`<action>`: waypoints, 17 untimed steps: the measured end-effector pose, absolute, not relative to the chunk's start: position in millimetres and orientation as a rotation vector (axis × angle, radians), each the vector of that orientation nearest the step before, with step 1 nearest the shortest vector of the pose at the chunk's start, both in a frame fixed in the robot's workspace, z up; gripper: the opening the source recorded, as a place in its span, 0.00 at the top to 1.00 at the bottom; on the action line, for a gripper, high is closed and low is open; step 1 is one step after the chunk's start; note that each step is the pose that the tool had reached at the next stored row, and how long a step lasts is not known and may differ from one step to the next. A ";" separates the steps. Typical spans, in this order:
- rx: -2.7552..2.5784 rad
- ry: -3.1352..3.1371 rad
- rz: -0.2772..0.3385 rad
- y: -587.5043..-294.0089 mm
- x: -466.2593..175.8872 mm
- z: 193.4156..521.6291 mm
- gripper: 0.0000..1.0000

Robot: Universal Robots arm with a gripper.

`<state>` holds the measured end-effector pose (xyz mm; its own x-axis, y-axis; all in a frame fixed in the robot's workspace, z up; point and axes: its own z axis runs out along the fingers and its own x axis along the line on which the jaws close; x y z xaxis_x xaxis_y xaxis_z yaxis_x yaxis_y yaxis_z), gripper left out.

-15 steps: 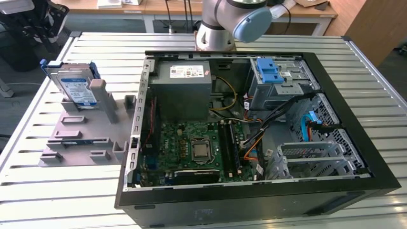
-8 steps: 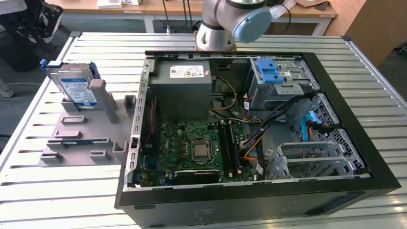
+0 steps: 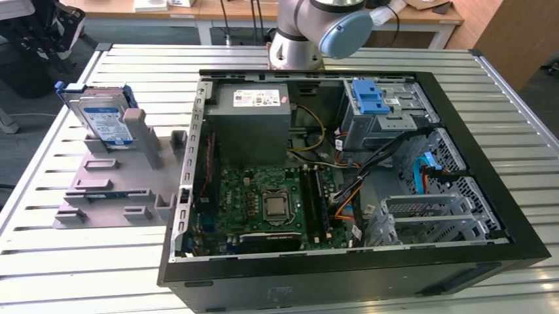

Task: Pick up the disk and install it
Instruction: 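Reach for the disk, then pick up the disk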

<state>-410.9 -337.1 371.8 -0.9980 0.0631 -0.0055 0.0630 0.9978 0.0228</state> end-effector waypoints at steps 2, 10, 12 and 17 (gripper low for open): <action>0.099 3.134 0.035 -337.1 -410.9 371.8 0.89; 0.095 3.134 0.035 -337.1 -411.0 371.7 0.89; 0.085 3.134 0.035 -337.0 -410.9 371.7 0.89; 0.058 3.135 0.035 -337.0 -411.0 371.7 0.89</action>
